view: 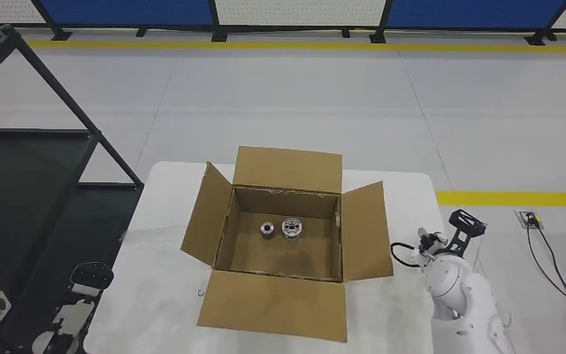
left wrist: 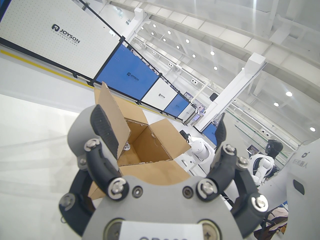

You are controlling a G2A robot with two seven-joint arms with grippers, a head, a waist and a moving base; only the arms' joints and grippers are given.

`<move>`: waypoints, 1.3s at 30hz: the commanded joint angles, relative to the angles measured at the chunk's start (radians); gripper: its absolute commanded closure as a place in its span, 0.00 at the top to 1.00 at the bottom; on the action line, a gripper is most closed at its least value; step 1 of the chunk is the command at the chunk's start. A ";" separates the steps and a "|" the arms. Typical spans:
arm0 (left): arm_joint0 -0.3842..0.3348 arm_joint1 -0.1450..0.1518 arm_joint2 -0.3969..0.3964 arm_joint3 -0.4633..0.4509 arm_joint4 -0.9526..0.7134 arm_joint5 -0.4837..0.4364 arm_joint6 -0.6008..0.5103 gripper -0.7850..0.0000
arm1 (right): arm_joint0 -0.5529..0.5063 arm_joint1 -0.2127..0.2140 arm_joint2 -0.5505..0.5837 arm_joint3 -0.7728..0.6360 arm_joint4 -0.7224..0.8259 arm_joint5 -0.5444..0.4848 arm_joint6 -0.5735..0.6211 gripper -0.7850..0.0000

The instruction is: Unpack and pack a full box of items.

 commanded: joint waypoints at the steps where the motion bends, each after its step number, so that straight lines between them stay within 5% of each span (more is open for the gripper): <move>1: 0.000 0.000 0.000 0.000 0.000 0.000 0.000 1.00 | 0.008 0.001 -0.004 0.014 -0.001 0.003 -0.003 0.21; 4: 0.000 0.000 0.000 0.000 0.000 0.000 0.000 1.00 | 0.016 0.003 -0.007 0.025 -0.006 0.010 -0.006 0.00; 14: 0.000 0.000 0.000 0.000 0.000 0.000 0.000 1.00 | -0.006 0.003 -0.025 -0.052 -0.006 0.063 -0.038 0.00; 29: 0.000 0.000 0.000 0.000 0.000 0.000 0.000 1.00 | -0.232 -0.019 -0.152 -0.584 0.167 0.059 -0.245 0.00; 39: 0.000 0.000 0.000 0.000 0.000 0.000 0.000 1.00 | -0.294 -0.014 -0.342 -0.736 0.192 -0.183 -0.224 0.00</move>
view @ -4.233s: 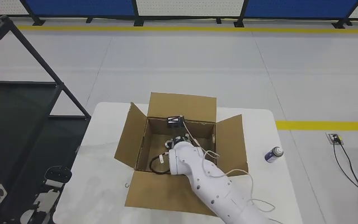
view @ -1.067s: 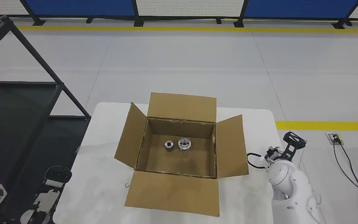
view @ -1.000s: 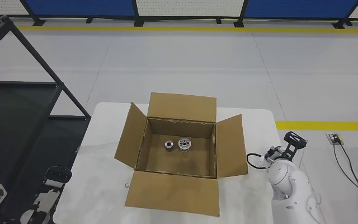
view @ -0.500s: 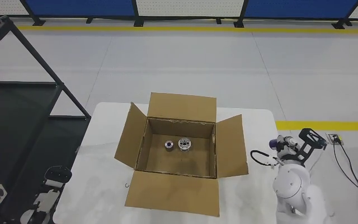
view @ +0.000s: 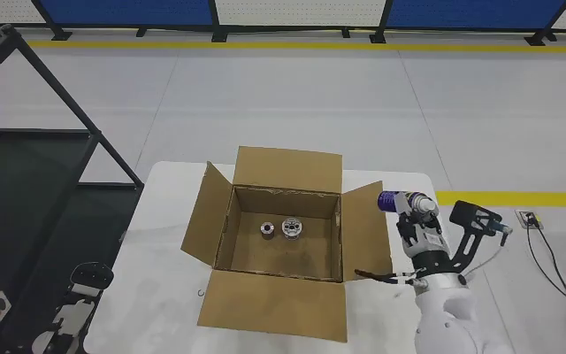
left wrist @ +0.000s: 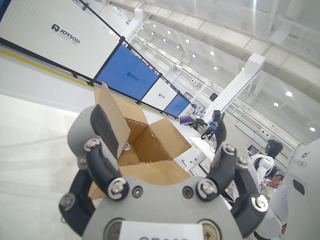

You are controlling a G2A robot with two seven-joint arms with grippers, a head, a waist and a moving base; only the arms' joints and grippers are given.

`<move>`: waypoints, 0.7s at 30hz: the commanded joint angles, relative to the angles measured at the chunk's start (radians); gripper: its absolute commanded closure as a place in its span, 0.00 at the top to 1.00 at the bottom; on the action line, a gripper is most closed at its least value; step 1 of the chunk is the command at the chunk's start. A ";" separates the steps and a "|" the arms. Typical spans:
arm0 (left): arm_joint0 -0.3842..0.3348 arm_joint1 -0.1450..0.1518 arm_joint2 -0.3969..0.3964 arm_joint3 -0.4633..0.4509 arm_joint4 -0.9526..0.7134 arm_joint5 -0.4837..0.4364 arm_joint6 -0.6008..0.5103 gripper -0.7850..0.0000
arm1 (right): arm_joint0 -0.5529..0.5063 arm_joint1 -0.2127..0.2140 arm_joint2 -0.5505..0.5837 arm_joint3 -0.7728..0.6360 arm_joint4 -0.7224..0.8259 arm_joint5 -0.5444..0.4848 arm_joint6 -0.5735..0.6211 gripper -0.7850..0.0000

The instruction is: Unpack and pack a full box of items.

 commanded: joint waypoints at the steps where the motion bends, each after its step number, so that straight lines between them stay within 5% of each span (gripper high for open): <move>1: 0.000 0.000 0.000 0.000 0.000 0.000 0.000 1.00 | 0.008 0.003 -0.047 0.004 -0.022 -0.050 0.044 0.00; 9: 0.000 0.000 0.000 0.000 0.000 0.000 0.000 1.00 | 0.151 -0.002 -0.244 0.154 -0.147 -0.098 0.210 0.00; 21: 0.000 0.000 0.000 0.000 0.000 0.000 0.000 1.00 | 0.457 -0.048 -0.456 0.587 -0.239 -0.060 0.440 0.00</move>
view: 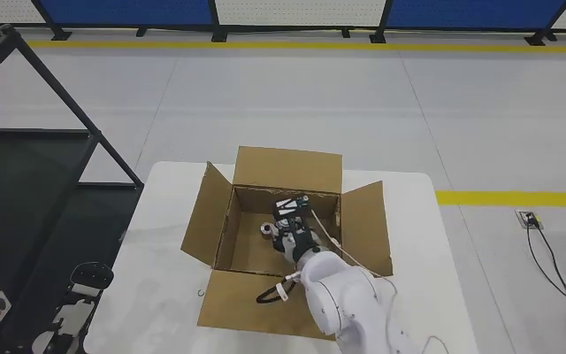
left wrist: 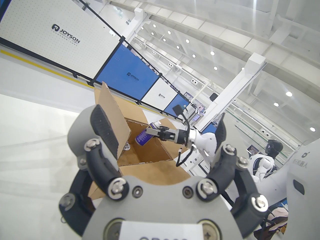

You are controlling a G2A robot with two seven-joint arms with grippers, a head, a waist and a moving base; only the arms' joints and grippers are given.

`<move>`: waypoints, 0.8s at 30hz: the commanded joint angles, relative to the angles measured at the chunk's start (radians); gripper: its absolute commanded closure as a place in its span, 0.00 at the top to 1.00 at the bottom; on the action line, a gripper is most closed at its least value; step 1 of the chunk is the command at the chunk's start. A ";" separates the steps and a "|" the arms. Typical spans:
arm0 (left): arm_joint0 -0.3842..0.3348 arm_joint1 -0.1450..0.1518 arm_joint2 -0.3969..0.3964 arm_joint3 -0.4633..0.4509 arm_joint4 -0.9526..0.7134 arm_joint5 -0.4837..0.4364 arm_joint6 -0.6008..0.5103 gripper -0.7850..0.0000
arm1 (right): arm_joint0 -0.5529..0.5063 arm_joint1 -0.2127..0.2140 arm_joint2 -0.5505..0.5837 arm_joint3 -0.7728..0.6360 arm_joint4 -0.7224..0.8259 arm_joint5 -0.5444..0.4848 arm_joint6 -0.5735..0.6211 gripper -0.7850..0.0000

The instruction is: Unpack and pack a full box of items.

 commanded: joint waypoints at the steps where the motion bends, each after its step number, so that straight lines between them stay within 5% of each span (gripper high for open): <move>1: 0.000 0.000 0.000 0.000 0.000 0.000 0.000 1.00 | 0.041 -0.010 -0.026 0.082 0.004 0.010 0.004 0.00; 18: 0.000 0.000 0.000 0.000 0.000 0.000 0.000 1.00 | 0.154 -0.059 -0.114 0.379 -0.053 0.043 0.007 0.00; 24: 0.000 0.000 0.000 0.000 0.000 0.000 0.000 1.00 | 0.169 -0.067 -0.105 0.416 -0.048 0.027 0.024 0.34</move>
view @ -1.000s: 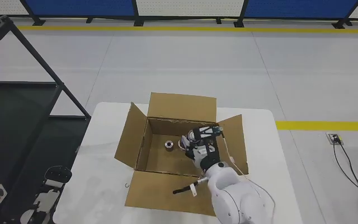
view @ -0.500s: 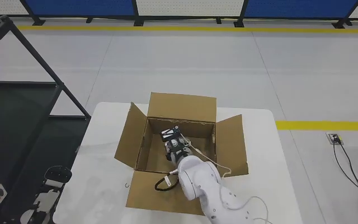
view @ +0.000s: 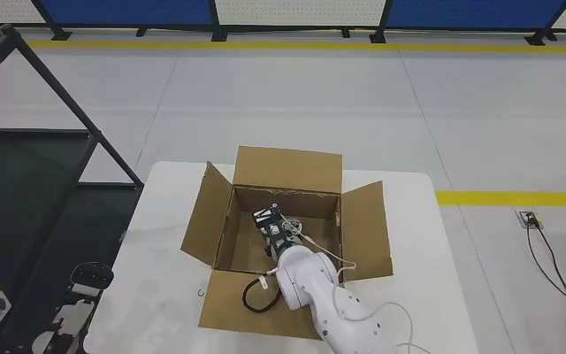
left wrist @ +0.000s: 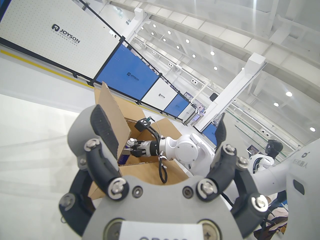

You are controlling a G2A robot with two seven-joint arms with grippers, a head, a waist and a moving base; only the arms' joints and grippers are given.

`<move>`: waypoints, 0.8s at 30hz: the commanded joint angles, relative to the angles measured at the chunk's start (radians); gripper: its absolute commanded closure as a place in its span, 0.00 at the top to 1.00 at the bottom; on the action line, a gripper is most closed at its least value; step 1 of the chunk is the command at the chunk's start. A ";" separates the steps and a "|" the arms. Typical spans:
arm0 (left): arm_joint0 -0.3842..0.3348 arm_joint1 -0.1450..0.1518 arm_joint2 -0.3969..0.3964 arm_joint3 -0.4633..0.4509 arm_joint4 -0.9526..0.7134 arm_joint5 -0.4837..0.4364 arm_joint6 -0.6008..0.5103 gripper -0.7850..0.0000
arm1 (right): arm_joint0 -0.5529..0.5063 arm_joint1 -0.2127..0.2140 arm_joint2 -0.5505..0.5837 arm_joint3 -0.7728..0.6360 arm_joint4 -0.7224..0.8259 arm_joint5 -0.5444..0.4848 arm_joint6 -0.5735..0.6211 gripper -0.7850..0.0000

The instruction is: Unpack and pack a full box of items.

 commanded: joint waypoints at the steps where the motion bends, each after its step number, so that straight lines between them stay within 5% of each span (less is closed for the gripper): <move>1: 0.000 0.000 0.000 0.000 0.000 0.000 0.000 1.00 | 0.006 -0.003 0.002 0.014 0.002 -0.007 0.008 0.35; 13: 0.000 0.000 0.000 0.000 0.000 0.000 0.000 1.00 | 0.011 -0.012 0.027 0.018 -0.003 -0.036 0.039 0.49; 16: 0.000 0.000 0.000 0.000 0.000 0.000 0.000 1.00 | -0.002 -0.010 0.038 0.001 -0.010 -0.048 0.049 0.72; 24: 0.000 0.000 0.000 0.000 0.000 0.000 0.000 1.00 | -0.049 -0.004 0.066 -0.074 -0.033 -0.071 0.058 0.94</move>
